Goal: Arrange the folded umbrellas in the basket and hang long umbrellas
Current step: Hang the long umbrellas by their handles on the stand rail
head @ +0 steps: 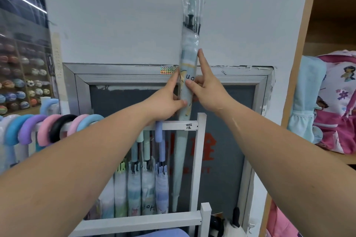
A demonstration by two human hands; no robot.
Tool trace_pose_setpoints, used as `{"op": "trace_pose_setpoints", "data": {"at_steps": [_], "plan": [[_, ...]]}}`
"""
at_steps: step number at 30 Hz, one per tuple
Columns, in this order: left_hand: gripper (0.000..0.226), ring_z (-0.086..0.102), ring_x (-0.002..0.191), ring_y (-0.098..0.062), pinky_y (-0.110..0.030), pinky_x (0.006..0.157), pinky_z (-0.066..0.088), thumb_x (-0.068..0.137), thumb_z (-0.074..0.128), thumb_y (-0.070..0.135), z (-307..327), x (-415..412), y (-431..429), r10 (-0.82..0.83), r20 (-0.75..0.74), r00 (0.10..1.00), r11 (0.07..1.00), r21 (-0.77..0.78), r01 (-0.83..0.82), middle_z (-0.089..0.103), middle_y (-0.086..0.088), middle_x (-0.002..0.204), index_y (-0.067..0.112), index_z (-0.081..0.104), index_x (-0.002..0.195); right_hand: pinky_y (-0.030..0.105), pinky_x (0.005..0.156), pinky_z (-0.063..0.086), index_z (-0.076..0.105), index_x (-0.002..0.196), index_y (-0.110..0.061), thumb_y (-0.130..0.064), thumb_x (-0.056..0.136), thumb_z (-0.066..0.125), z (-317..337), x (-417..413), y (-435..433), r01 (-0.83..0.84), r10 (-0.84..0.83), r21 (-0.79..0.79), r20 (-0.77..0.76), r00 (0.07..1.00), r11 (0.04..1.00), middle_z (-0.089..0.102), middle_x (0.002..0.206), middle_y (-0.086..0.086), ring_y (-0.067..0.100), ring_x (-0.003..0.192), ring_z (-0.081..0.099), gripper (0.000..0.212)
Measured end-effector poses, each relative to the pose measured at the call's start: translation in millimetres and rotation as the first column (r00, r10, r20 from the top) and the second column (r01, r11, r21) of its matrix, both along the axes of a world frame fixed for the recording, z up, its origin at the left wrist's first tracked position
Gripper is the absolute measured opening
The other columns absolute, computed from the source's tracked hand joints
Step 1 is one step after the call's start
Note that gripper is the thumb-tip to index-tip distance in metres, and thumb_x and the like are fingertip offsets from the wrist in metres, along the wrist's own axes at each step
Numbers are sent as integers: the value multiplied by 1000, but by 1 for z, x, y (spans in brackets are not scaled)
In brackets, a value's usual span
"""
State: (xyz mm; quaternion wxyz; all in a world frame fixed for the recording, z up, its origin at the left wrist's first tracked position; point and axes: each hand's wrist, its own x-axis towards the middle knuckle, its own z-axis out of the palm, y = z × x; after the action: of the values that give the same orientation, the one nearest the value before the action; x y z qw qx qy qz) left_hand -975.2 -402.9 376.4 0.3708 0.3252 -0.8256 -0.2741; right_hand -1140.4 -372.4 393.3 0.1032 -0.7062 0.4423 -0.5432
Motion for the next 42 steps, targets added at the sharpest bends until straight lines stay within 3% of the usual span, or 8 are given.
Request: {"op": "trace_pose_setpoints", "data": {"at_steps": [3,9,15,20,24,28,37,42], "plan": [[75,67,97,-11,-40,92,54,100,58,31,5,-1,-2,-46,-100,994,999,-22,44,71,4,116,57,10,152,59,81,58,-8,143,-68,-22,99,58,-10,-5,6,-44,44,51,0,999,998,73,98,17,41,90,70,91],[68,69,111,-18,-44,96,56,102,54,11,19,-9,-4,-56,-419,906,998,9,66,68,-2,126,41,23,156,42,84,59,-14,147,-59,-22,99,59,-36,-4,10,-35,48,117,-109,993,993,75,93,5,22,83,72,94],[71,70,106,-16,-24,76,58,99,57,2,5,-2,-8,-58,-354,933,997,34,75,70,-5,125,33,26,155,31,86,54,25,154,-43,-30,97,62,-39,-10,3,24,-25,49,25,999,999,71,98,-7,2,86,65,69],[64,70,67,-5,-17,68,53,95,63,3,-5,0,0,-66,-97,993,996,59,72,73,5,69,27,36,147,42,99,54,52,130,-31,-13,95,65,-19,-7,-3,-34,25,62,140,990,998,70,116,0,16,108,68,41],[68,74,97,-25,-44,97,55,89,72,9,-4,8,-3,-16,42,999,993,117,11,78,-11,97,22,39,148,32,81,58,59,123,-19,-8,93,67,-29,-10,-1,-60,38,155,142,989,986,73,105,2,11,91,70,33],[96,64,118,-18,-36,107,47,79,83,18,15,16,-1,-15,-43,999,996,85,18,67,-5,127,24,27,157,22,61,43,65,108,-16,-12,92,70,-46,-9,1,21,0,242,-88,996,970,61,68,-5,6,57,53,17],[79,60,127,-26,-54,109,45,65,87,25,40,29,21,-241,-157,958,965,70,254,65,-3,133,52,49,129,34,68,45,67,90,-18,-21,91,70,-45,-12,-2,90,-32,291,-197,980,953,66,77,11,18,67,53,4],[62,65,119,-16,-48,107,47,74,80,30,41,25,23,-239,-134,962,965,79,250,69,-4,127,38,53,130,41,76,55,69,92,-17,-18,92,70,-45,-13,3,83,-23,314,-188,982,946,74,87,12,16,72,62,2]]}}
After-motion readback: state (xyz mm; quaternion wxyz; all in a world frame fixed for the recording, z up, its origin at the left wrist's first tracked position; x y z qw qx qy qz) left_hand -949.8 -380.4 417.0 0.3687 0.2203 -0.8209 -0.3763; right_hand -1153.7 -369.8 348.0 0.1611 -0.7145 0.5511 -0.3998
